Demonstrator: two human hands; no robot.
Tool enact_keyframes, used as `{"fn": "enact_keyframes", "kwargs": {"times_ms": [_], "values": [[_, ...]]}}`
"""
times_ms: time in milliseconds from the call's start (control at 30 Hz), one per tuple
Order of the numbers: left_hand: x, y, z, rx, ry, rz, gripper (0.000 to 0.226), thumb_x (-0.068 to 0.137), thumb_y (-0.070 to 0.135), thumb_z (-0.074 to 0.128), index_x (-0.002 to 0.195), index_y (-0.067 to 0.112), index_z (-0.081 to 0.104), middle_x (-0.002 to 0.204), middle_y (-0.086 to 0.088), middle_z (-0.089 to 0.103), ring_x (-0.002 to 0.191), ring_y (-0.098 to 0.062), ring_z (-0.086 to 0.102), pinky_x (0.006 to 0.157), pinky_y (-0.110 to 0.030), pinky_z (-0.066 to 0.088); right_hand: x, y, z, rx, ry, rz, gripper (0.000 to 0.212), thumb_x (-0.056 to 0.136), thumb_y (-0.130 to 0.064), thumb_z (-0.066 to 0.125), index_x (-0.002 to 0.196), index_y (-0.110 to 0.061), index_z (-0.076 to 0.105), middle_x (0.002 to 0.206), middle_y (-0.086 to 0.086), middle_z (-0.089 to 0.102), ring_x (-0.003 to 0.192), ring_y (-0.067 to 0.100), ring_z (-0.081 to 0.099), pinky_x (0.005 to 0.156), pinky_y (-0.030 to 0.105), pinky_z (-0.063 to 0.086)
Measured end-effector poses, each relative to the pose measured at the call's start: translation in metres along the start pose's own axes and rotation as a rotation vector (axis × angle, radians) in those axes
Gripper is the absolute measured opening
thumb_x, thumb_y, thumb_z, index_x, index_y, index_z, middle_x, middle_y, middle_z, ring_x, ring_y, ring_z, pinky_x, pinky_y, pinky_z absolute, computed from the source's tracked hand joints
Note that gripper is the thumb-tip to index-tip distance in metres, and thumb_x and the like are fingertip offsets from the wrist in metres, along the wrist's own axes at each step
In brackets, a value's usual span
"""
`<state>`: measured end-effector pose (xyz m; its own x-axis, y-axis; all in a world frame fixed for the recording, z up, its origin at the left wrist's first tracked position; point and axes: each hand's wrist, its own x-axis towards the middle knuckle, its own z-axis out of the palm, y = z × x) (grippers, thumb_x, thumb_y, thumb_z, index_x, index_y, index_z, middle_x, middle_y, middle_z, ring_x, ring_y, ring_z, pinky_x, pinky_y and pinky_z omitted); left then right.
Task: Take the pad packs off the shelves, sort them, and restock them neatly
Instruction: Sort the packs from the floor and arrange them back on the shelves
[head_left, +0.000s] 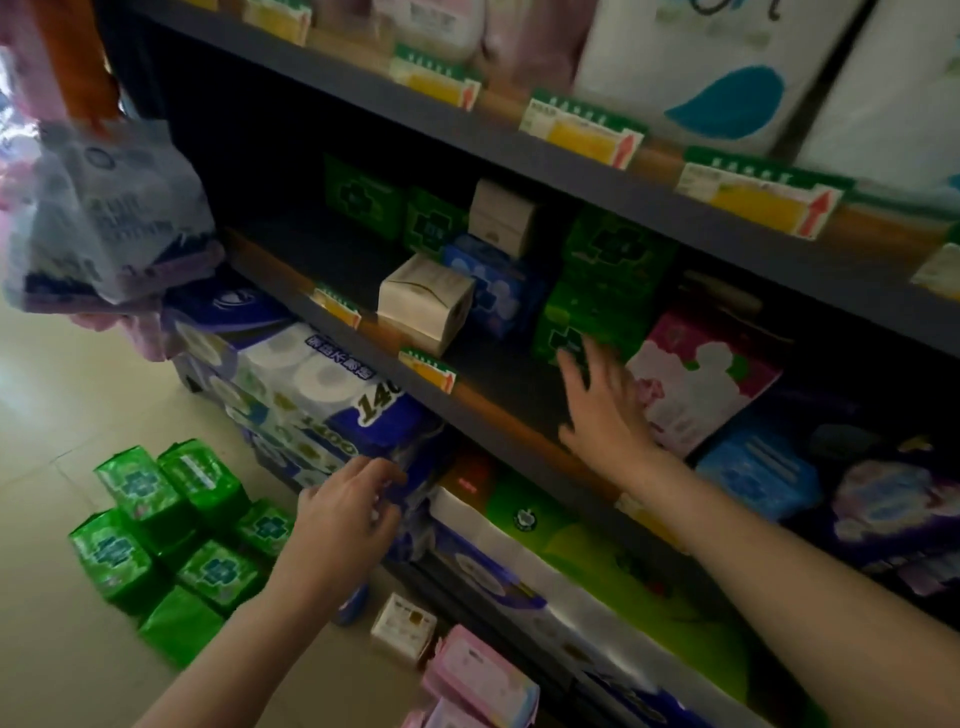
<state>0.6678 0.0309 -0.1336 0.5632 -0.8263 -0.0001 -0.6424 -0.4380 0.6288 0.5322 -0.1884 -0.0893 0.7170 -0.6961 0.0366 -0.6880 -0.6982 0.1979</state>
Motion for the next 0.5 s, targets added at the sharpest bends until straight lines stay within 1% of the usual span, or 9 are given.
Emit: {"fn": "enact_keyframes", "kwargs": {"times_ms": [67, 200, 267, 367, 433, 500], "values": [[0.027, -0.004, -0.005, -0.004, -0.011, 0.029, 0.022, 0.09, 0.02, 0.051, 0.11, 0.029, 0.054, 0.109, 0.01, 0.05, 0.104, -0.013, 0.055, 0.096, -0.04, 0.042, 0.039, 0.005, -0.004, -0.018, 0.021, 0.08, 0.088, 0.09, -0.026, 0.059, 0.15, -0.014, -0.003, 0.156, 0.015, -0.009, 0.144, 0.036, 0.002, 0.116, 0.042, 0.009], [0.064, -0.014, -0.01, -0.044, -0.047, 0.052, 0.018, 0.092, 0.019, 0.049, 0.103, 0.033, 0.048, 0.105, 0.009, 0.045, 0.102, -0.016, 0.053, 0.095, -0.042, 0.04, 0.092, 0.01, -0.004, 0.044, -0.042, 0.264, 0.094, 0.087, -0.023, 0.065, 0.15, -0.014, -0.004, 0.156, 0.016, -0.004, 0.142, 0.037, 0.009, 0.115, 0.046, 0.014], [0.076, -0.021, -0.011, -0.07, -0.062, 0.04, 0.019, 0.093, 0.019, 0.048, 0.107, 0.031, 0.05, 0.107, 0.011, 0.042, 0.103, -0.016, 0.053, 0.097, -0.042, 0.04, 0.101, 0.007, 0.001, -0.036, -0.027, 0.295, 0.094, 0.086, -0.027, 0.065, 0.15, -0.014, -0.003, 0.154, 0.021, 0.002, 0.14, 0.038, 0.013, 0.112, 0.047, 0.019], [0.093, -0.032, -0.01, -0.096, -0.095, 0.04, 0.021, 0.092, 0.019, 0.049, 0.111, 0.028, 0.053, 0.112, 0.009, 0.045, 0.105, -0.017, 0.054, 0.097, -0.042, 0.041, 0.103, -0.001, 0.006, -0.121, 0.036, 0.311, 0.097, 0.085, -0.032, 0.065, 0.15, -0.021, -0.007, 0.15, 0.025, 0.006, 0.134, 0.04, 0.019, 0.107, 0.046, 0.028], [0.108, -0.035, -0.009, -0.116, -0.117, 0.053, 0.021, 0.092, 0.018, 0.05, 0.11, 0.028, 0.052, 0.113, 0.007, 0.048, 0.106, -0.018, 0.054, 0.096, -0.043, 0.041, 0.107, -0.002, 0.005, -0.144, 0.023, 0.325, 0.1, 0.084, -0.036, 0.067, 0.149, -0.024, -0.008, 0.148, 0.025, 0.011, 0.132, 0.039, 0.022, 0.101, 0.045, 0.036], [0.123, -0.034, -0.007, -0.169, -0.101, 0.058, 0.028, 0.091, 0.018, 0.052, 0.118, 0.025, 0.052, 0.119, 0.004, 0.049, 0.112, -0.019, 0.052, 0.097, -0.044, 0.041, 0.111, -0.003, 0.003, -0.146, 0.007, 0.319, 0.1, 0.082, -0.035, 0.07, 0.15, -0.023, -0.002, 0.145, 0.023, 0.021, 0.13, 0.038, 0.025, 0.099, 0.045, 0.037]]}}
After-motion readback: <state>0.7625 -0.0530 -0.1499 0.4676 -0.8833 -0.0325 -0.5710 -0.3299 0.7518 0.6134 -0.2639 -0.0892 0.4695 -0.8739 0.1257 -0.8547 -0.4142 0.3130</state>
